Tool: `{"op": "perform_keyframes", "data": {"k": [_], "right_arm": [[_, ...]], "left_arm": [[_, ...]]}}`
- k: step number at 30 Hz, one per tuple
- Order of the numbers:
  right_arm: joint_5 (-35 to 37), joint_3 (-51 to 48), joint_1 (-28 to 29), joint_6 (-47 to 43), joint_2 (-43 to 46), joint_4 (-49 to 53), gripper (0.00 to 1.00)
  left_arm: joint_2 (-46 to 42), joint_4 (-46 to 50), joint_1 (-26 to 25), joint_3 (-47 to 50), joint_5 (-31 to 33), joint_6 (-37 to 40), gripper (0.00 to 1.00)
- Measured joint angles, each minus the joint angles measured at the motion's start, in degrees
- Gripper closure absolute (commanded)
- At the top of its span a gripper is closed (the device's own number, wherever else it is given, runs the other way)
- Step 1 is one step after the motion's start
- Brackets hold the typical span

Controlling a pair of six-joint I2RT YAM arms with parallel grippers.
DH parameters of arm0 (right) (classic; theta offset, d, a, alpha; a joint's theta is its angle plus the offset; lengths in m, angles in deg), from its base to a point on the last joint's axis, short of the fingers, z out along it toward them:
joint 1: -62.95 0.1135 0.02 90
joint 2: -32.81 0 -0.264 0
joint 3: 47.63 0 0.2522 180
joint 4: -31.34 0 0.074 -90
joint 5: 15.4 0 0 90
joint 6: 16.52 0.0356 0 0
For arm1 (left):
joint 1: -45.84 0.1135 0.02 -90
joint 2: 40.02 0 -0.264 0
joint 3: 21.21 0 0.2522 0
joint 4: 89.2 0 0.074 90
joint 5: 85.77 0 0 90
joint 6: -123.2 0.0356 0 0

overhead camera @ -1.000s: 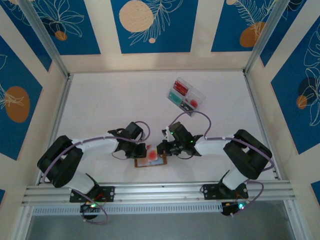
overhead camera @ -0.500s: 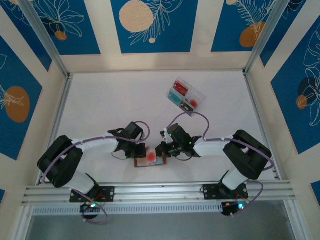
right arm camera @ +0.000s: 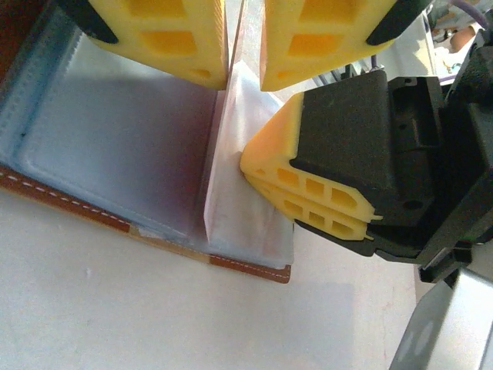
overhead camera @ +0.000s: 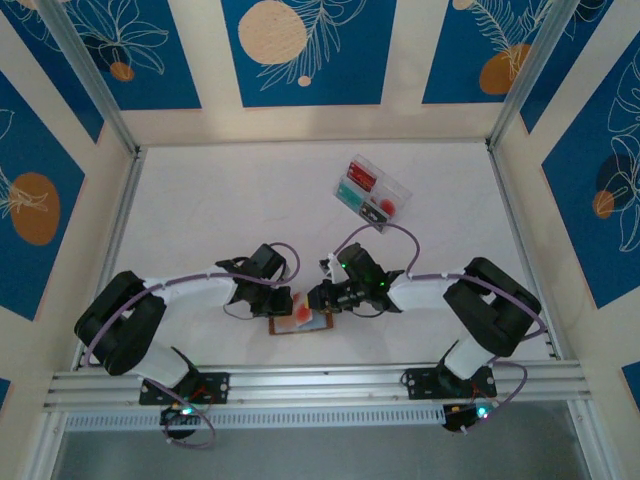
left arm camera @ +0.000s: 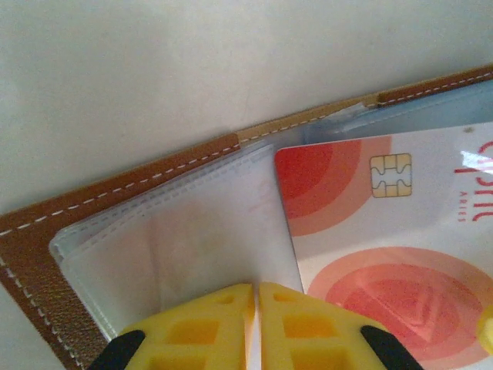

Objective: Put the credit cards into the card holder
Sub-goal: Insert the credit card into the card slot.

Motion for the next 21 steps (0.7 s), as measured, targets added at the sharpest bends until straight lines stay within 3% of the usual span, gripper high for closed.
{"op": "perform_keyframes", "data": {"k": [4, 10, 21], "right_arm": [[-0.83, 0.0, -0.04, 0.2, -1.55, -0.55, 0.83], [-1.09, 0.02, -0.04, 0.57, -2.51, -0.15, 1.0], [-2.64, 2.34, -0.37, -1.16, -2.51, 6.38, 1.0]], "left_arm": [[0.0, -0.04, 0.0, 0.0, 0.0, 0.0, 0.88], [0.0, -0.04, 0.0, 0.0, 0.0, 0.0, 0.88], [0.0, -0.04, 0.0, 0.0, 0.0, 0.02, 0.88]]}}
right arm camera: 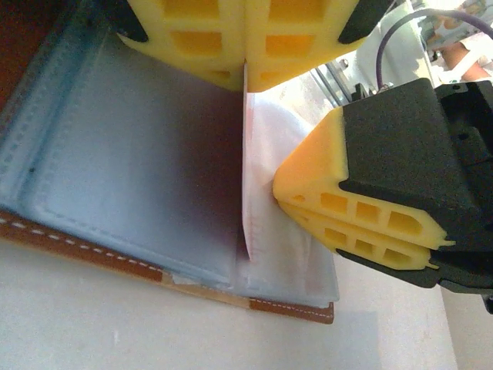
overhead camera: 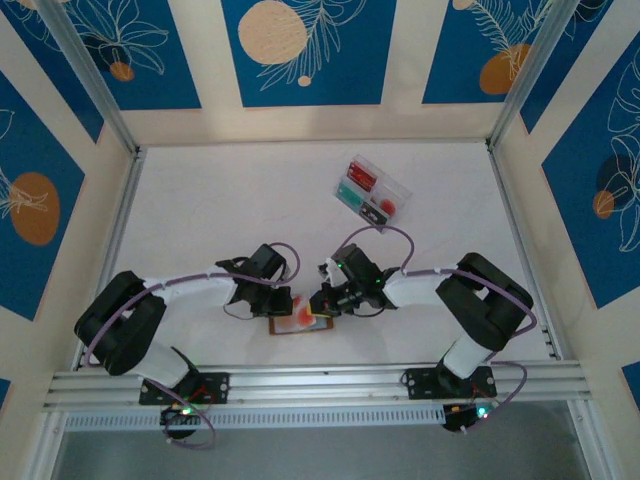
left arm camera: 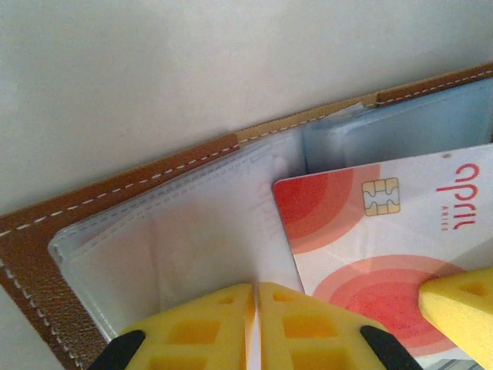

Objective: Put the credit cards into the card holder
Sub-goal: Insert the credit card into the card slot.

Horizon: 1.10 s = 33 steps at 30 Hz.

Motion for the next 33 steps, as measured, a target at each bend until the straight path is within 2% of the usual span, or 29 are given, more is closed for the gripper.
{"op": "perform_keyframes", "data": {"k": [33], "right_arm": [[-3.02, 1.2, -0.7, -1.25, -0.66, 6.47, 1.0]], "left_arm": [[0.0, 0.02, 0.11, 0.02, 0.0, 0.0, 0.88]]}}
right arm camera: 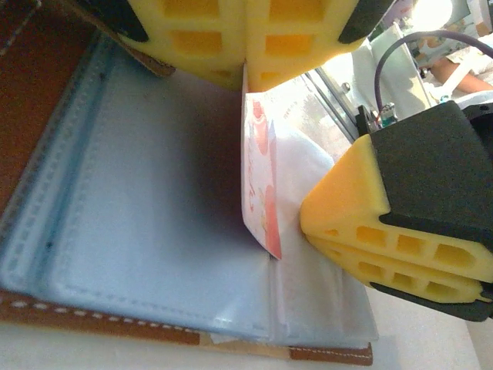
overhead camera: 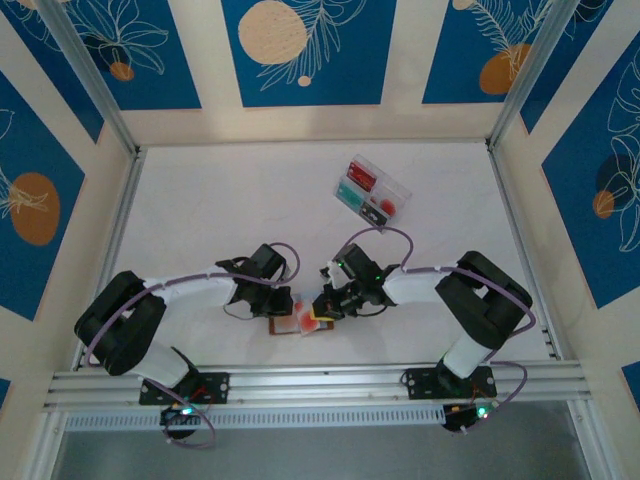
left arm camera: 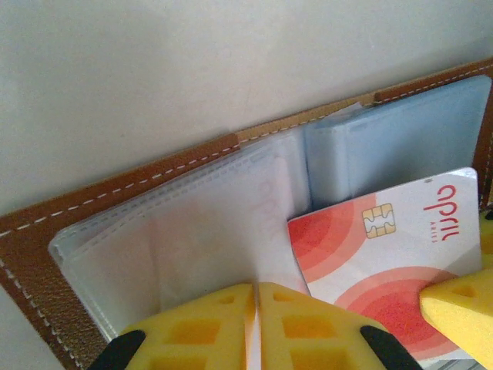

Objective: Put the credit cards into the card holder
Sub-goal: Insert the credit card into the card slot.

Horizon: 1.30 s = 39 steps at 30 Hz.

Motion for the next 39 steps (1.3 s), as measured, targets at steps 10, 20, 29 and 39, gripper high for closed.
{"op": "perform_keyframes", "data": {"k": [10, 20, 29, 39], "right_arm": [[-0.83, 2.64, 0.0, -0.94, -1.22, 4.07, 1.0], [-2.1, 5.27, -0.17, -0.9, -3.8, 4.79, 1.0], [-1.2, 5.57, -0.48, 0.17, -4.33, 2.27, 1.0], [3.1, 5.22, -0.17, 1.55, -4.46, -2.45, 1.0]], "left_arm": [[-0.13, -0.09, 0.0, 0.15, 0.0, 0.0, 0.88], [-0.5, -0.33, 0.0, 0.52, 0.02, -0.02, 0.89], [-1.25, -0.28, 0.0, 1.03, 0.04, -0.17, 0.88], [-1.25, -0.31, 0.0, 1.05, 0.04, -0.15, 0.89]]}}
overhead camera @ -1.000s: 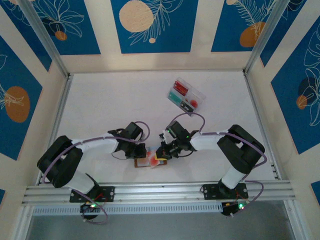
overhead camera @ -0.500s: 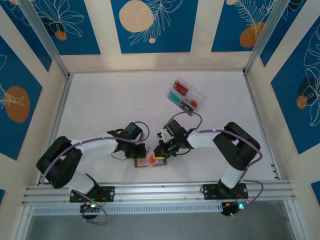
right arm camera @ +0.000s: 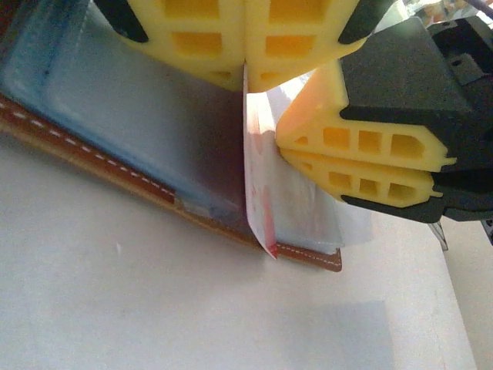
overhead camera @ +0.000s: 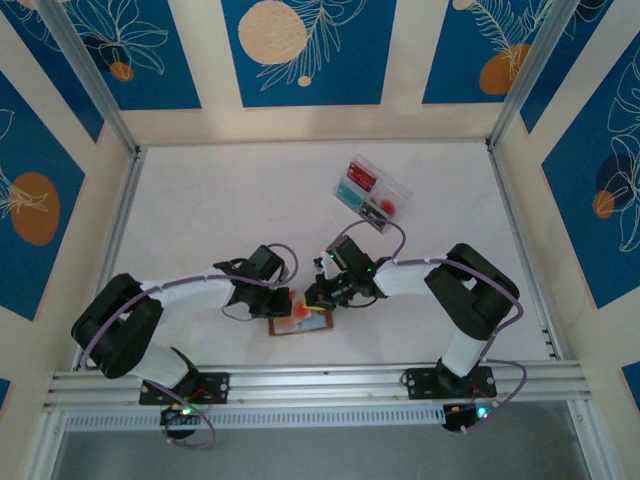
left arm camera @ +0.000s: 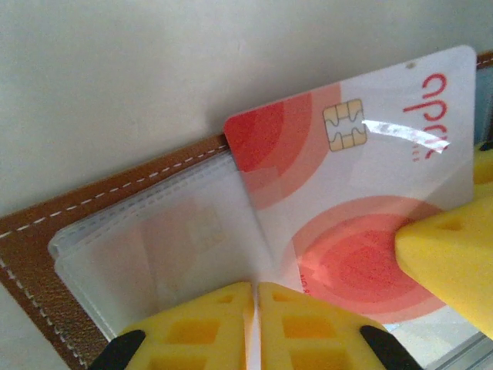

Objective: Put the credit cards into the card holder
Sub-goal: Insert the credit card into the card slot.

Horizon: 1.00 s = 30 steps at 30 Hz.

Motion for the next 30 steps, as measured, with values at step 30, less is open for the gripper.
{"op": "perform_keyframes", "data": {"k": [30], "right_arm": [[-1.14, -1.7, 2.99, 2.01, -2.71, -7.17, 1.0]], "left_arm": [[-7.26, 4.48, 4.76, -0.39, -3.06, -1.57, 0.87]]}}
